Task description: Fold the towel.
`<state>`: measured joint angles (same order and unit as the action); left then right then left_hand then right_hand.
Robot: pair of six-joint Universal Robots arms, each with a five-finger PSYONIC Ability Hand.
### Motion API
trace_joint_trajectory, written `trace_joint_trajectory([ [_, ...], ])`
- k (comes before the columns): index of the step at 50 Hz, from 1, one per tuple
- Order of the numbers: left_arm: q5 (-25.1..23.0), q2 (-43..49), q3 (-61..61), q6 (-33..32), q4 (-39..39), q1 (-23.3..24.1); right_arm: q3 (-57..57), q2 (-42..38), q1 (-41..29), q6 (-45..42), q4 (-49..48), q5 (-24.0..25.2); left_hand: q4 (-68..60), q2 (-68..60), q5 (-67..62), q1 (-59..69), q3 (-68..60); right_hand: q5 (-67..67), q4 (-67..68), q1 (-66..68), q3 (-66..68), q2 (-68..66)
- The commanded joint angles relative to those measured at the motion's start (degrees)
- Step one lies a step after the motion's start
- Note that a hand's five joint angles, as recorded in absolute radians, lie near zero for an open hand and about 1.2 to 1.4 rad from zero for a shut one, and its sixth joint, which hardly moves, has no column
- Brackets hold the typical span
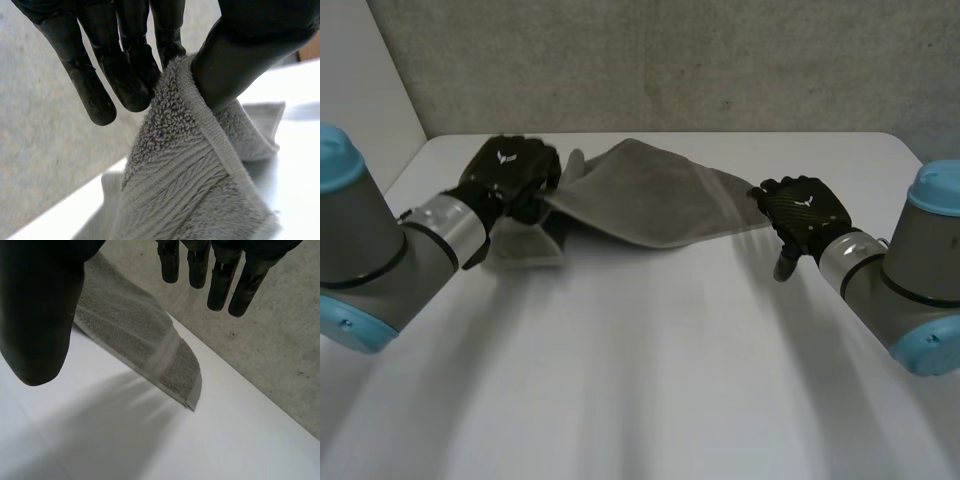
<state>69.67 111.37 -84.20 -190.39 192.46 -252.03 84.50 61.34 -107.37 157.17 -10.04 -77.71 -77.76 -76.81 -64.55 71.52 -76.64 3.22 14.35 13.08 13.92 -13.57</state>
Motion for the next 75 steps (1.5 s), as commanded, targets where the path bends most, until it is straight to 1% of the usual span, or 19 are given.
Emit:
trace_joint_trajectory([
  [1,-0.4,-7.7,1.8,7.3,-6.0,1.6,-5.6,-5.0,-1.0,9.6,0.0,0.7,-2.2,-3.2,-5.4,8.5,-3.4,-3.2,-4.3,-3.1,-3.9,3.6],
  [9,-0.4,-14.5,1.3,11.4,-8.2,0.8,-13.1,-12.6,-4.3,13.4,-0.1,0.2,-2.2,-3.2,-5.4,8.5,-3.4,-3.2,-4.3,-3.1,-3.9,3.6],
  [16,-0.7,-19.6,1.1,16.0,-8.9,-4.5,-18.9,-19.9,-7.0,13.9,-0.1,-0.8,-2.2,-3.2,-5.4,8.5,-3.4,-3.2,-4.3,-3.1,-3.9,3.6],
  [21,-2.9,-20.4,1.1,18.8,-9.0,-6.7,-24.9,-25.3,-7.4,13.9,-0.7,-3.8,-2.2,-3.2,-5.4,8.5,-3.4,16.7,15.5,16.8,16.0,-16.3],
  [26,-5.3,-20.5,0.8,21.4,-9.3,-7.8,-29.3,-28.6,-8.0,14.2,0.2,-4.4,-2.2,-3.2,-5.4,8.5,-3.4,14.4,13.3,14.5,13.7,-14.0],
  [32,-5.6,-20.2,0.9,22.8,-9.6,-9.2,-28.3,-26.7,-11.9,17.7,4.3,-3.9,-2.2,-3.2,-5.4,8.5,-3.4,0.1,-1.0,0.2,-0.6,0.3],
  [38,-5.7,-19.6,1.9,22.9,-9.6,-10.0,-22.5,-22.2,-13.0,19.6,7.9,-3.4,-2.1,-3.0,-5.3,8.3,-3.2,-3.2,-4.3,-3.1,-3.9,3.6],
  [42,-5.6,-19.5,2.7,22.9,-9.6,-10.0,-16.9,-17.8,-14.6,21.8,5.6,-3.5,-2.1,-3.0,-5.3,8.3,-3.2,-3.2,-4.3,-3.1,-3.9,3.6],
  [51,-5.6,-19.5,3.4,23.1,-9.7,-9.9,-16.0,-18.1,-17.8,24.8,-1.3,-3.9,-2.1,-3.0,-5.3,8.3,-3.2,-2.5,-3.6,-2.3,-3.2,2.8],
  [54,-5.6,-19.6,3.3,23.1,-9.8,-9.9,-17.0,-19.8,-18.3,24.9,-2.0,-3.7,-2.1,-3.0,-5.3,8.3,-3.2,4.3,3.1,4.4,3.6,-3.9],
  [57,-5.6,-20.0,2.8,23.2,-10.1,-9.8,-19.9,-22.7,-18.5,25.4,-2.7,-4.2,-2.1,-3.0,-5.3,8.3,-3.2,16.2,15.1,16.3,15.5,-15.9],
  [59,-5.6,-20.0,2.6,23.4,-10.3,-9.8,-24.2,-26.2,-18.4,26.2,-2.2,-4.6,-2.1,-3.0,-5.3,8.3,-3.2,31.8,30.6,31.9,31.1,-31.4],
  [60,-5.6,-20.2,2.6,23.7,-10.4,-9.8,-24.2,-26.2,-18.4,26.2,-2.2,-4.6,-2.1,-3.0,-5.3,8.3,-3.2,31.8,30.7,32.0,31.1,-31.5],
  [61,-5.6,-20.2,2.6,23.7,-10.4,-9.8,-26.4,-27.8,-18.4,26.5,-1.7,-4.6,-2.1,-3.0,-5.3,8.3,-3.2,44.0,42.9,44.1,43.3,-43.7],
  [62,-5.6,-20.2,2.6,23.9,-10.4,-10.0,-26.4,-27.9,-18.4,26.5,-1.7,-4.6,-2.1,-3.0,-5.3,8.3,-3.2,44.1,43.0,44.3,43.4,-43.8],
  [63,-5.6,-20.2,2.3,24.1,-10.4,-10.4,-28.1,-28.9,-18.4,26.8,-1.2,-4.6,-2.1,-3.0,-5.3,8.3,-3.2,60.8,59.7,60.9,60.1,-60.4],
  [64,-5.6,-20.2,2.3,24.1,-10.4,-10.4,-29.0,-29.3,-18.3,26.9,-0.3,-4.6,-2.1,-3.0,-5.3,8.3,-3.2,66.7,65.6,66.9,66.0,-66.4],
  [70,-5.9,-19.6,1.1,23.8,-9.9,-13.4,-28.1,-25.1,-16.3,27.0,0.9,-4.6,-2.1,-3.0,-5.3,8.3,-3.2,66.8,65.7,66.9,66.1,-66.4],
  [75,-5.9,-16.9,0.9,23.3,-9.6,-14.9,-23.5,-10.1,-6.7,25.7,0.9,-3.6,-2.1,-3.0,-5.3,8.3,-3.2,66.8,65.7,66.9,66.1,-66.4],
])
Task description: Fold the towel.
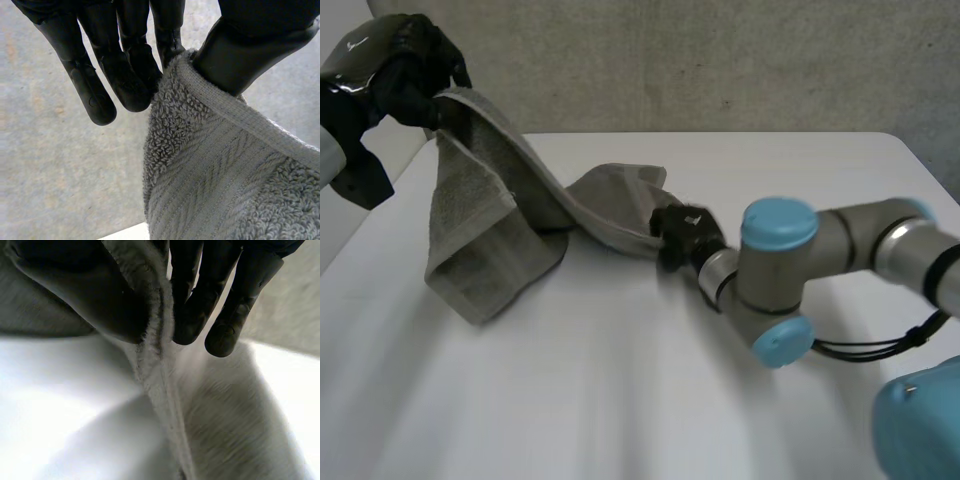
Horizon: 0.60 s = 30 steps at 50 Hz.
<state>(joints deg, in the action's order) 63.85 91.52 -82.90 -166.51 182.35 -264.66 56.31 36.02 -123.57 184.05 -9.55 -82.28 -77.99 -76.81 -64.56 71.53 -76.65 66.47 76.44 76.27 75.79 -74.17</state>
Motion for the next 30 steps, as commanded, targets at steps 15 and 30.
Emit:
trace_joint_trajectory([
  [15,0.0,11.1,0.1,-0.7,-0.2,6.0,6.0,38.1,18.5,-17.0,21.1,12.4,-1.9,-3.0,-5.3,8.3,-3.2,3.5,3.6,3.7,4.2,-5.8],
  [30,0.1,11.1,8.3,-1.1,-0.2,6.4,3.1,43.7,19.4,-18.0,25.4,15.2,-1.9,-3.0,-5.3,8.3,-3.2,3.5,3.6,3.7,4.2,-5.8],
])
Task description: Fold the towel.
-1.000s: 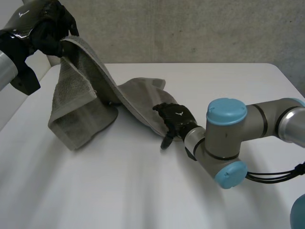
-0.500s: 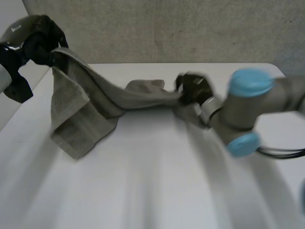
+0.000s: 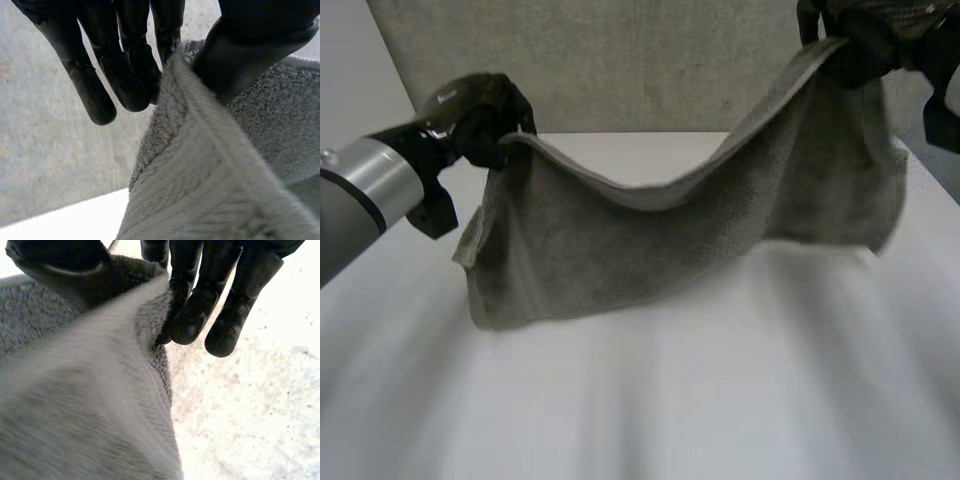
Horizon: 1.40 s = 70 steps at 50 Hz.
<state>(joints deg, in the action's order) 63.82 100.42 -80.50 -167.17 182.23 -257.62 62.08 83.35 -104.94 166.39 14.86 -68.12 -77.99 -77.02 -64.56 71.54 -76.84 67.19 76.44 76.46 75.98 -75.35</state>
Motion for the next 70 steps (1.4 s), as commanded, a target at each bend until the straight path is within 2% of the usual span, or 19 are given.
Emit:
trace_joint_trajectory([
  [1,0.2,4.5,8.1,-1.0,-0.4,-0.7,-4.1,-7.5,1.3,-1.1,1.7,1.2,-2.0,-3.0,-5.4,8.5,-3.2,2.8,3.6,3.5,4.0,-4.6],
  [6,1.0,12.6,16.0,-4.4,-3.5,-0.5,-10.3,-18.4,0.9,-6.5,5.9,-0.3,-2.0,-3.0,-5.4,8.5,-3.2,2.8,3.6,3.5,4.0,-4.6],
  [8,1.5,15.1,19.2,-5.8,-4.9,-0.3,-16.3,-26.9,0.0,-11.8,9.2,-4.1,-2.0,-3.0,-5.4,8.5,-3.2,2.8,3.6,3.5,4.0,-4.6],
  [11,3.6,21.0,26.3,-8.5,-7.0,0.4,-20.2,-30.7,-1.1,-14.4,9.8,-6.8,-2.0,-3.0,-5.4,8.5,-3.2,2.8,3.6,3.5,4.0,-4.6],
  [16,7.9,28.9,40.7,-11.2,-7.7,1.9,-35.8,-40.2,-3.8,-21.8,7.0,-15.5,-2.0,-3.0,-5.4,8.5,-3.2,2.8,3.6,3.5,4.0,-4.6],
  [19,11.4,32.4,52.4,-11.3,-7.7,2.4,-39.6,-40.9,-4.3,-22.5,3.3,-16.2,-2.0,-3.0,-5.4,8.5,-3.2,2.8,3.6,3.5,4.0,-4.6],
  [21,12.8,32.6,57.2,-11.3,-7.5,2.6,-43.0,-39.0,-5.7,-22.3,-6.7,-16.3,-2.0,-3.0,-5.4,8.5,-3.2,2.8,3.6,3.5,4.0,-4.6],
  [22,13.8,32.2,60.9,-11.2,-7.1,2.8,-43.0,-39.0,-5.7,-22.3,-6.8,-16.3,-2.0,-3.0,-5.4,8.5,-3.2,2.8,3.6,3.5,4.0,-4.6],
  [26,14.7,29.9,64.5,-10.7,-4.1,3.4,-37.2,-30.3,-6.4,-20.1,-19.3,-16.2,-2.0,-3.0,-5.4,8.5,-3.2,2.8,3.6,3.5,4.0,-4.6],
  [31,14.2,24.9,57.5,-10.8,3.1,3.5,-29.3,-26.0,-5.8,-17.4,-22.2,-13.6,-2.0,-3.0,-5.4,8.5,-3.2,2.8,3.6,3.5,4.0,-4.6],
  [41,11.3,24.0,34.7,-11.4,2.6,1.6,-15.8,-25.2,-3.0,-17.5,-13.1,-6.6,-2.0,-3.0,-5.4,8.5,-3.2,2.8,3.6,3.5,4.0,-4.6],
  [43,10.7,23.9,30.2,-11.5,2.3,0.8,-8.9,-25.2,-2.4,-17.9,-10.7,-3.3,-2.0,-3.0,-5.4,8.5,-3.2,2.8,3.6,3.5,4.0,-4.6],
  [48,7.7,24.0,16.8,-12.1,2.5,0.3,2.0,-25.2,-1.7,-19.7,-10.4,-1.9,-2.0,-3.0,-5.4,8.5,-3.2,2.8,3.6,3.5,4.0,-4.6],
  [51,5.9,24.4,9.6,-15.6,2.9,0.3,9.0,-25.3,-1.3,-20.8,-10.9,-1.7,-2.0,-3.0,-5.4,8.5,-3.2,2.8,3.6,3.5,4.0,-4.6],
  [53,5.4,24.7,4.3,-22.2,3.2,0.2,12.2,-25.3,-1.1,-20.9,-11.7,-1.7,-2.0,-3.0,-5.4,8.5,-3.2,2.8,3.6,3.5,4.0,-4.6],
  [54,5.4,24.7,4.3,-22.2,3.2,0.2,15.1,-25.3,-1.0,-21.0,-12.9,-1.8,-2.0,-3.0,-5.4,8.5,-3.2,2.8,3.6,3.5,4.0,-4.6],
  [56,5.6,25.3,1.1,-29.4,3.6,0.1,17.7,-25.3,-0.9,-21.0,-14.1,-2.0,2.0,1.0,-1.4,4.5,0.8,2.8,3.6,3.5,4.0,-4.6],
  [61,6.1,26.7,-0.5,-34.7,5.8,0.1,23.1,-24.6,-0.5,-20.4,-18.0,-2.2,12.6,11.6,9.1,-6.1,11.4,2.8,3.6,3.5,4.0,-4.6],
  [70,10.2,29.0,-0.7,-34.5,11.7,-0.3,25.5,-20.9,1.5,-19.6,-18.9,-2.5,22.9,21.9,19.4,-16.4,21.7,2.8,3.6,3.5,4.0,-4.6],
])
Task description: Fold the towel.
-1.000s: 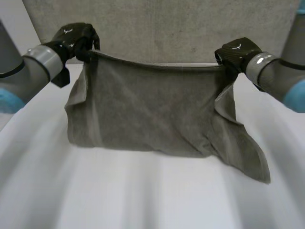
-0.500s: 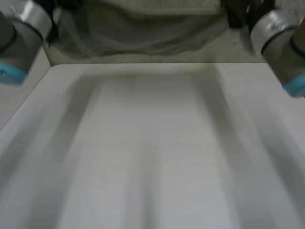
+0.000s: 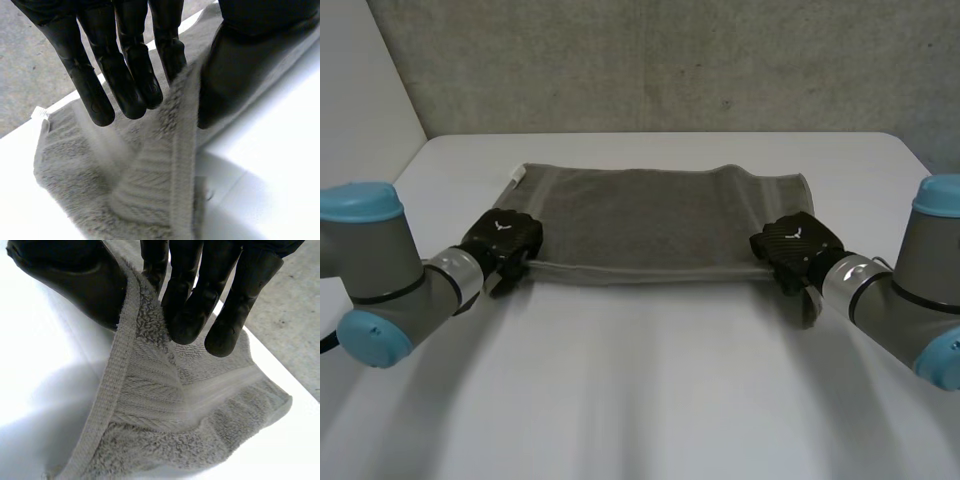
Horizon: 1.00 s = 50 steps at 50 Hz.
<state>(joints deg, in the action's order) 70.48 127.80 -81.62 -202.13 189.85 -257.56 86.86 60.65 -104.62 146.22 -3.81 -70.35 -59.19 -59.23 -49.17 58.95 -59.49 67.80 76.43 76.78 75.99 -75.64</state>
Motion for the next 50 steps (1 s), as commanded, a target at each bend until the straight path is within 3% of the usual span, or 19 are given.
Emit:
trace_joint_trajectory([
  [1,5.4,2.0,0.2,0.9,5.3,-0.7,0.9,1.8,1.5,1.3,-0.2,-0.1,4.7,4.8,4.7,-4.5,5.0,2.2,3.6,3.2,4.0,-4.4],
  [8,10.8,2.1,-0.1,4.0,11.2,-1.2,0.6,1.7,2.8,5.9,-0.8,-0.2,13.3,13.4,13.3,-13.1,13.6,2.2,3.6,3.2,4.0,-4.4],
  [17,11.3,1.7,-0.8,4.2,12.1,-2.2,0.7,2.1,3.8,7.2,-2.8,-5.1,11.6,11.7,11.6,-11.4,11.9,2.2,3.6,3.2,4.0,-4.4],
  [18,11.2,1.7,-1.1,4.2,11.9,-2.2,0.7,2.1,3.8,7.2,-2.8,-5.2,4.6,4.7,4.6,-4.4,4.9,2.2,3.6,3.2,4.0,-4.4],
  [19,11.1,1.6,-1.2,4.2,11.9,-2.2,0.8,2.0,3.8,7.2,-2.9,-5.2,-11.9,-11.9,-11.9,12.2,-11.6,2.2,3.6,3.2,4.0,-4.4],
  [20,11.1,1.6,-1.2,4.2,11.9,-2.2,0.8,1.9,3.7,7.2,-2.9,-5.3,-12.1,-12.0,-12.1,12.3,-11.8,2.2,3.6,3.2,4.0,-4.4],
  [21,11.0,1.3,-1.5,4.2,11.8,-2.2,0.8,1.9,3.7,7.2,-2.9,-5.3,-20.7,-20.7,-20.7,21.0,-20.4,2.2,3.6,3.2,4.0,-4.4],
  [24,10.8,-0.6,-3.0,4.2,11.8,-2.2,0.7,1.5,3.7,7.3,-2.9,-6.0,-20.8,-20.8,-20.8,21.1,-20.5,2.2,3.6,3.2,4.0,-4.4],
  [26,10.6,-2.0,-3.8,4.2,11.9,-2.2,0.4,1.2,3.7,7.4,-2.6,-6.3,-20.8,-20.8,-20.8,21.1,-20.5,-5.0,-3.6,-4.0,-3.2,2.8],
  [28,10.3,-3.3,-4.4,4.2,11.9,-2.2,0.4,0.7,3.7,7.6,-2.3,-6.6,-20.8,-20.8,-20.8,21.1,-20.5,-23.7,-22.4,-22.7,-21.9,21.6],
  [35,9.0,-5.3,-6.5,4.6,12.2,-2.9,0.5,-1.0,3.2,7.9,-1.0,-8.1,-20.8,-20.8,-20.8,21.1,-20.5,-28.4,-27.0,-27.3,-26.5,26.2],
  [42,9.1,-5.4,-6.8,4.5,11.9,-4.4,0.7,-0.9,3.2,7.8,-0.8,-8.8,-20.8,-20.8,-20.8,21.1,-20.5,-17.9,-16.6,-16.9,-16.1,15.8],
  [44,9.1,-5.6,-6.8,4.6,11.9,-4.6,-0.2,-0.3,3.8,7.6,-0.6,-8.3,-20.8,-20.8,-20.8,21.1,-20.5,2.1,3.4,3.1,3.9,-4.2],
  [50,9.1,-11.2,-6.4,4.7,11.4,-3.9,-5.1,4.5,3.8,7.1,3.8,-8.0,-20.8,-20.8,-20.8,21.1,-20.5,2.2,3.6,3.2,4.0,-4.4],
])
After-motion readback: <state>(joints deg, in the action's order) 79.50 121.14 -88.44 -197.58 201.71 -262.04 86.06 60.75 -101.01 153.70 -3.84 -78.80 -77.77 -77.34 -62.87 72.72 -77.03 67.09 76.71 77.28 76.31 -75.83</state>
